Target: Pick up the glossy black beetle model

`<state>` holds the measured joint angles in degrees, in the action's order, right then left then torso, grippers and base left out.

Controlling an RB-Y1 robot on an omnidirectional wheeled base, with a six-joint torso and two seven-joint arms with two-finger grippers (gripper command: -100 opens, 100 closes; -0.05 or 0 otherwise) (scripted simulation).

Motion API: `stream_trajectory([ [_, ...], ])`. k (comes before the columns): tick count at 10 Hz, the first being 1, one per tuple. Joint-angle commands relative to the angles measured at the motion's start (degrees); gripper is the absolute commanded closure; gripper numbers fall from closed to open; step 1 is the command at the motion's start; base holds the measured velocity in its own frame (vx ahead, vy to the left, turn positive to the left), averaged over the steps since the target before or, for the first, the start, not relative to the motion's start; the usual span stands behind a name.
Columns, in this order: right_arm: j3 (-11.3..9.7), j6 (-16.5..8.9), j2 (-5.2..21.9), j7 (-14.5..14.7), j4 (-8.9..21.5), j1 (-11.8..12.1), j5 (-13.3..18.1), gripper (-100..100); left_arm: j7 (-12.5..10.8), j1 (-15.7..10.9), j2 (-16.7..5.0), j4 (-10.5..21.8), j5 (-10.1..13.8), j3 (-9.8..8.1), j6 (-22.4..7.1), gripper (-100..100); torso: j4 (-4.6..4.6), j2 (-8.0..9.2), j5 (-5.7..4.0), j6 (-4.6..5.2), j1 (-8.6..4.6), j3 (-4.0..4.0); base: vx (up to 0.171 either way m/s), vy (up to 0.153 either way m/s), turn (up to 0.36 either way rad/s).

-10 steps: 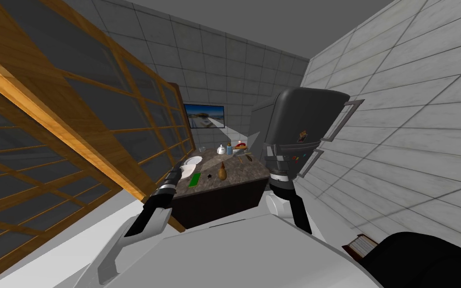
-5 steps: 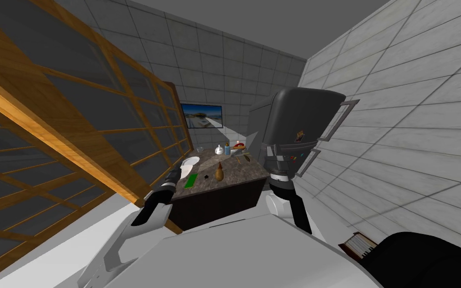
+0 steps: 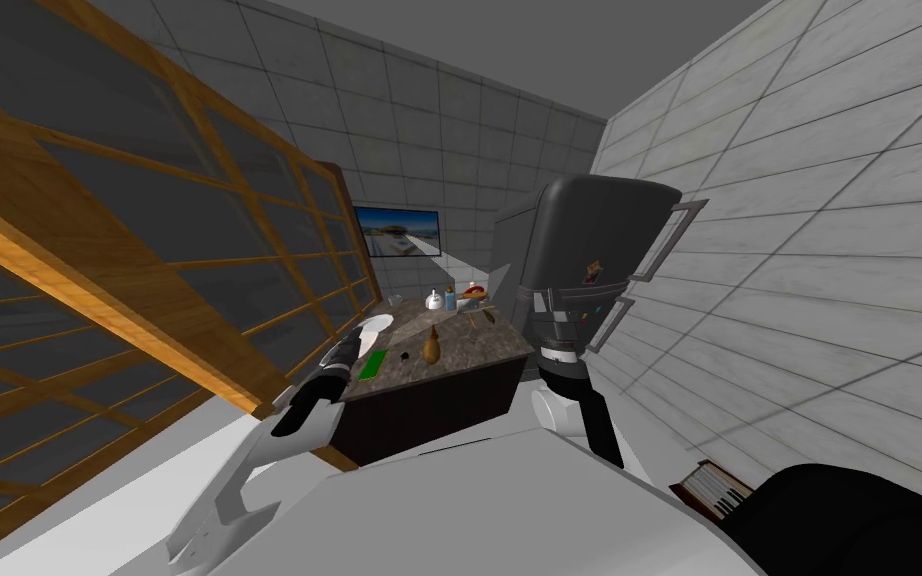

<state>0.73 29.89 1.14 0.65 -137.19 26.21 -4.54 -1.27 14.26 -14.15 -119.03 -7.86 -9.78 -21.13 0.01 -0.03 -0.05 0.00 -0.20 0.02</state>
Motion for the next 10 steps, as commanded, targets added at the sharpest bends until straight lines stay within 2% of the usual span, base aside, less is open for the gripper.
stream_trajectory([
  [1, 0.0, 0.0, 0.0, 0.0, 0.0, 0.0, 0.0, 0, 0.2, -0.8, 0.0, 0.6, -0.3, -0.24, -2.8, -100, 0.00, 0.00, 0.00, 0.00, 0.00, 0.00, 0.013, -0.062, -0.020],
  [4, 0.0, 0.0, 0.0, 0.0, 0.0, 0.0, 0.0, 0, 0.9, -3.6, -0.7, 2.6, -1.1, -1.58, -8.0, -100, 0.00, 0.02, -0.02, -0.01, -0.04, -0.01, 0.005, -0.071, -0.041],
  [6, 0.0, 0.0, 0.0, 0.0, 0.0, 0.0, 0.0, 0, 0.9, -3.6, -0.7, 2.6, -1.1, -1.58, -10.5, -100, -0.01, 0.04, -0.01, -0.02, 0.01, -0.02, 0.001, -0.040, -0.008],
  [7, 0.0, 0.0, 0.0, 0.0, 0.0, 0.0, 0.0, 0, 1.4, -5.0, -1.0, 3.6, -1.4, -2.28, -12.4, -100, -0.01, 0.04, 0.01, -0.02, 0.10, -0.02, 0.004, -0.045, -0.055],
  [8, 0.0, 0.0, 0.0, 0.0, 0.0, 0.0, 0.0, 0, 1.4, -5.0, -1.0, 3.6, -1.4, -2.28, -14.0, -100, -0.01, 0.03, 0.01, 0.00, 0.06, -0.02, 0.006, -0.049, -0.031],
  [9, 0.0, 0.0, 0.0, 0.0, 0.0, 0.0, 0.0, 0, 1.4, -5.0, -1.0, 3.6, -1.4, -2.28, -14.3, -100, 0.00, 0.03, 0.00, -0.02, 0.05, -0.01, 0.003, -0.027, 0.004],
  [10, 0.0, 0.0, 0.0, 0.0, 0.0, 0.0, 0.0, 0, 1.9, -6.4, -1.2, 4.6, -1.7, -3.00, -16.5, -100, -0.01, 0.04, 0.01, -0.02, 0.11, -0.02, 0.005, -0.055, -0.067],
])
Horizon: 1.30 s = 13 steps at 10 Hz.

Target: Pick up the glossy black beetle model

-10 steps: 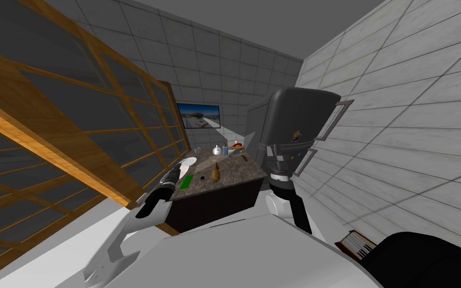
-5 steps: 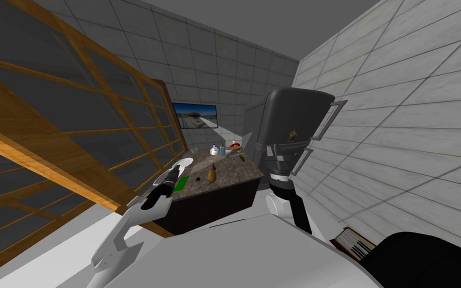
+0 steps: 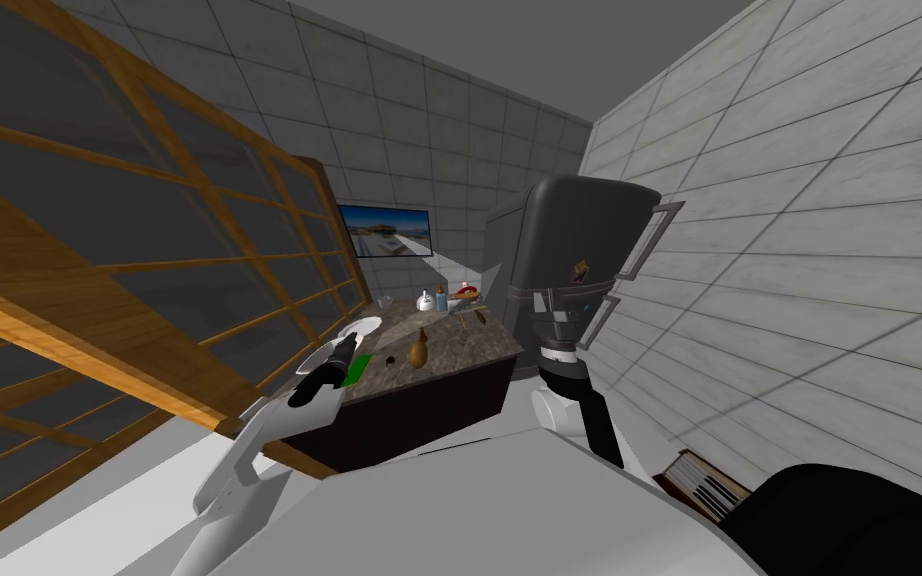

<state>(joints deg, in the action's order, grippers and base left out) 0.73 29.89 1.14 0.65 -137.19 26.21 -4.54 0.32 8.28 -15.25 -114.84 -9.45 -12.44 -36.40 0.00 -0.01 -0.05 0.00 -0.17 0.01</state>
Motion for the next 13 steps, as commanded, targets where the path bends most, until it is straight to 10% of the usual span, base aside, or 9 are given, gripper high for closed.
stream_trajectory([
  [1, 0.0, 0.0, 0.0, 0.0, 0.0, 0.0, 0.0, 0, 0.3, -0.5, -0.1, 0.4, -0.1, -0.34, -2.8, -100, 0.00, 0.00, 0.00, 0.00, 0.00, 0.00, 0.008, -0.055, -0.031],
  [13, 0.0, 0.0, 0.0, 0.0, 0.0, 0.0, 0.0, 0, 4.3, -8.4, -0.3, 6.0, -1.4, -4.81, -22.1, -100, 0.00, 0.01, 0.01, -0.03, 0.07, -0.01, 0.005, -0.042, -0.046],
])
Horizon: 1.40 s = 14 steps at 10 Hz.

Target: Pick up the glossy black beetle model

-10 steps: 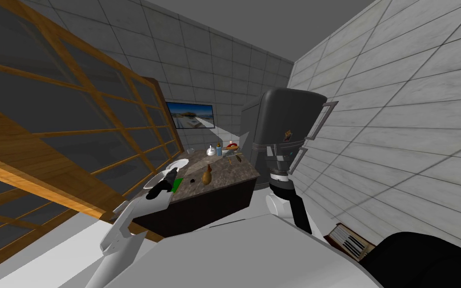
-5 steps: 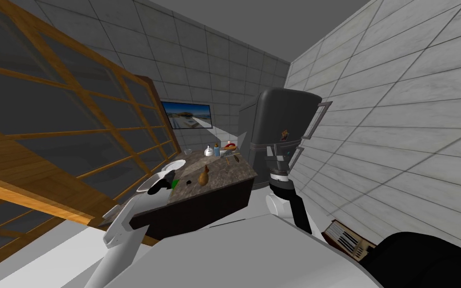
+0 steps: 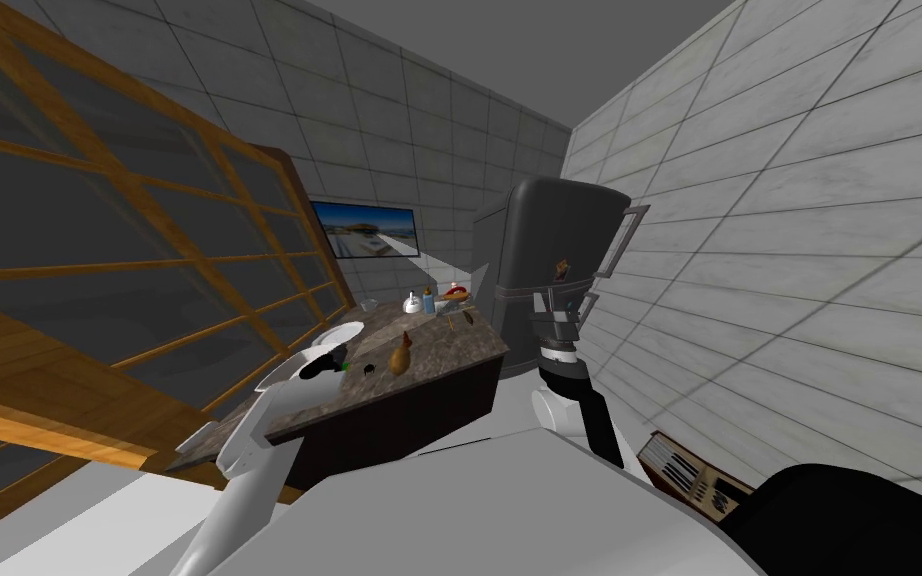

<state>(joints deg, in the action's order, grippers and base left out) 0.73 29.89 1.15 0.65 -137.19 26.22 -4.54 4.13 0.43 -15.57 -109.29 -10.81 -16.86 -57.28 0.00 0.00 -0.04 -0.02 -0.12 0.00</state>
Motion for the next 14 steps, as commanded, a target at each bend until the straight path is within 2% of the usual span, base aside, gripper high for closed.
stream_trajectory([
  [1, 0.0, 0.0, 0.0, 0.0, 0.0, 0.0, 0.0, 0, 0.4, -0.5, 0.0, 0.5, 0.0, -0.40, -2.7, -100, 0.00, 0.00, 0.00, 0.00, 0.00, 0.00, 0.006, -0.027, -0.035],
  [2, 0.0, 0.0, 0.0, 0.0, 0.0, 0.0, 0.0, 0, 1.2, -1.7, 0.1, 1.3, -0.1, -1.13, -4.5, -100, 0.00, 0.01, 0.01, -0.02, 0.04, 0.00, 0.007, -0.031, -0.056],
  [7, 0.0, 0.0, 0.0, 0.0, 0.0, 0.0, 0.0, 0, 2.8, -3.9, 0.5, 2.8, -0.2, -2.54, -11.3, -100, 0.00, 0.00, 0.01, -0.01, 0.05, 0.00, 0.005, -0.024, -0.051],
  [8, 0.0, 0.0, 0.0, 0.0, 0.0, 0.0, 0.0, 0, 3.5, -4.8, 0.8, 3.5, -0.3, -3.20, -13.5, -100, 0.00, 0.01, 0.01, -0.03, 0.08, -0.01, 0.004, -0.020, -0.059],
  [9, 0.0, 0.0, 0.0, 0.0, 0.0, 0.0, 0.0, 0, 3.5, -4.8, 0.8, 3.5, -0.3, -3.20, -13.9, -100, 0.00, 0.02, 0.02, -0.01, 0.08, -0.01, 0.004, -0.016, -0.036],
  [10, 0.0, 0.0, 0.0, 0.0, 0.0, 0.0, 0.0, 0, 4.3, -5.7, 1.1, 4.2, -0.3, -3.84, -16.1, -100, 0.00, 0.02, 0.02, -0.03, 0.09, -0.01, 0.006, -0.017, -0.065],
  [12, 0.0, 0.0, 0.0, 0.0, 0.0, 0.0, 0.0, 0, 5.0, -6.6, 1.4, 4.8, -0.2, -4.44, -18.4, -100, 0.00, 0.01, 0.01, -0.01, 0.07, -0.01, 0.006, -0.017, -0.070],
  [14, 0.0, 0.0, 0.0, 0.0, 0.0, 0.0, 0.0, 0, 6.4, -8.0, 2.0, 5.9, -0.2, -5.51, -22.0, -100, 0.00, 0.01, 0.02, -0.02, 0.10, -0.01, 0.007, -0.012, -0.079],
])
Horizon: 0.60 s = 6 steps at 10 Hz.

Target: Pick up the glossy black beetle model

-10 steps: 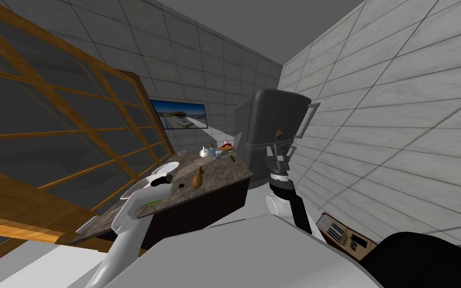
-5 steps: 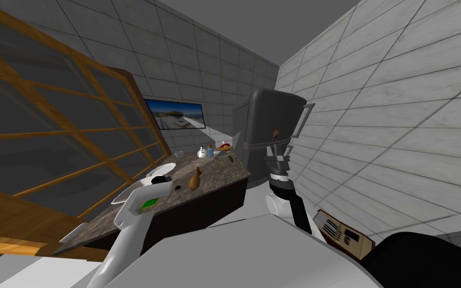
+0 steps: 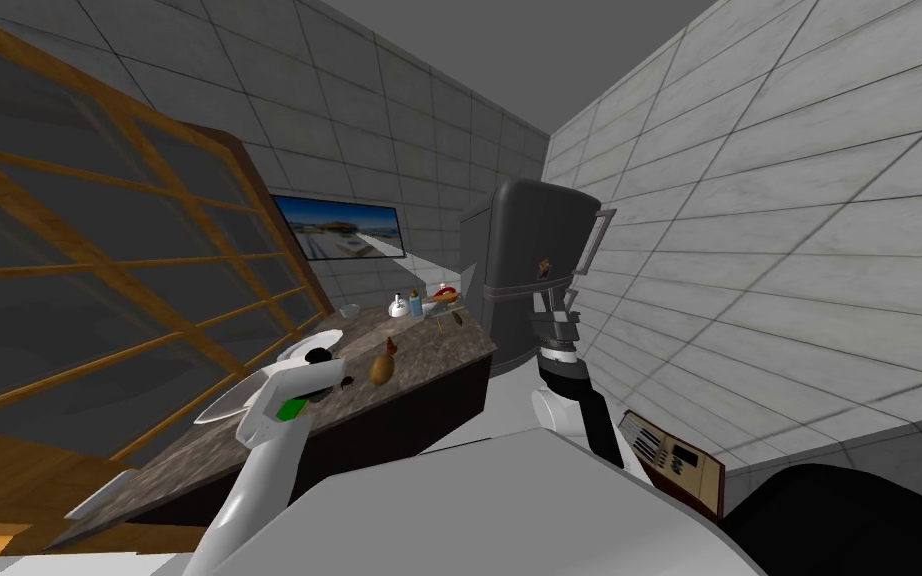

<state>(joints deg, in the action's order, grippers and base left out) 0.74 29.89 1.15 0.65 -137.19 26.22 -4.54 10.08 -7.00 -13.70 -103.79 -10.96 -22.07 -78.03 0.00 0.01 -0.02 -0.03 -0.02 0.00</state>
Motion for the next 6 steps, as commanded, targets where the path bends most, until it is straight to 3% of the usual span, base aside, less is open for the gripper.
stream_trajectory([
  [1, 0.0, 0.0, 0.0, 0.0, 0.0, 0.0, 0.0, 0, 1.1, -1.1, 0.5, 0.9, 0.1, -0.75, -2.9, -100, 0.00, 0.00, 0.00, 0.00, 0.00, 0.00, 0.011, -0.010, -0.077],
  [5, 0.0, 0.0, 0.0, 0.0, 0.0, 0.0, 0.0, 0, 3.0, -2.5, 1.9, 2.7, 0.4, -2.07, -7.5, -100, 0.00, -0.01, 0.01, -0.02, 0.04, 0.01, 0.012, -0.005, -0.063],
  [6, 0.0, 0.0, 0.0, 0.0, 0.0, 0.0, 0.0, 0, 2.7, -2.4, 1.4, 2.8, 0.6, -2.05, -6.4, -100, 0.01, -0.01, 0.01, -0.02, 0.05, 0.01, 0.005, 0.001, -0.012],
])
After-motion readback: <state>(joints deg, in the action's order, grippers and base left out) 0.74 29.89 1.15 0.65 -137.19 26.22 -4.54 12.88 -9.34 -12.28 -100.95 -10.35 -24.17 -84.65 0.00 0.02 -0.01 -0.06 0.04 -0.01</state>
